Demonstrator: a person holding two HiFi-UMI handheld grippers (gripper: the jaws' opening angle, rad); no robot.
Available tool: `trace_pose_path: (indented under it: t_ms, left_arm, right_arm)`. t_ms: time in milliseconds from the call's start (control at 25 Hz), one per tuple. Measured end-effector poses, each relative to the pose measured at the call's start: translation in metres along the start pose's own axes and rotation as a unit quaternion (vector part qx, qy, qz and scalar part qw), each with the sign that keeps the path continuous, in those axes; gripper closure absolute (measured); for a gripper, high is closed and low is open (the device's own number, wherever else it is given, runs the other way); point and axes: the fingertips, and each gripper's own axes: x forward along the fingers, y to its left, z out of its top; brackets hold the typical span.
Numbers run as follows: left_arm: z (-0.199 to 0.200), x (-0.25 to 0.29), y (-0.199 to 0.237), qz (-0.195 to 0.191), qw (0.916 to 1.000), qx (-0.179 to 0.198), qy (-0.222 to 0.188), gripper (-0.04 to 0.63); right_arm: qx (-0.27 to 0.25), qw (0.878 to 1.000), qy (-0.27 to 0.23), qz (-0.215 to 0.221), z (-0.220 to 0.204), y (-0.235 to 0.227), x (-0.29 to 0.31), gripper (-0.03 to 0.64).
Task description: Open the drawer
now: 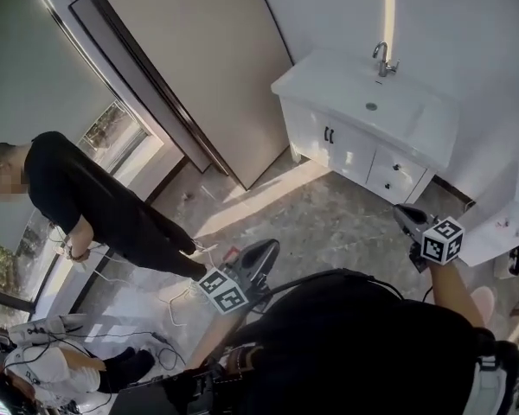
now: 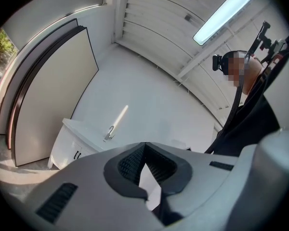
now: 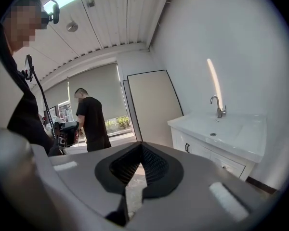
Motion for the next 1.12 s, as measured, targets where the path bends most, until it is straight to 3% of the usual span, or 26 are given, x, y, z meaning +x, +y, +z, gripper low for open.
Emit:
trace_pose_path:
  t_ms: [440, 840, 1120]
  left_arm:
    - [0.100, 0.031, 0.147, -0.080, 0.9958, 0.017, 0.041, 0.594]
    - [0.134, 0.039, 0.231, -0.071, 0.9969, 0.004, 0.033, 0.594]
    - [0.139, 0.064, 0.270, -0.032, 0.9993, 0.007, 0.018, 0.594]
  right_arm:
    - [0.015, 0.996, -0.027, -0.079, 0.051, -0.002, 0.116, 0.615]
    - [0.014, 0.996, -0.010, -0.091, 0.074, -0.023, 0.188, 0.615]
    - [-0.006, 0.999, 0.004, -0.047, 0.089, -0.064, 0.245, 0.615]
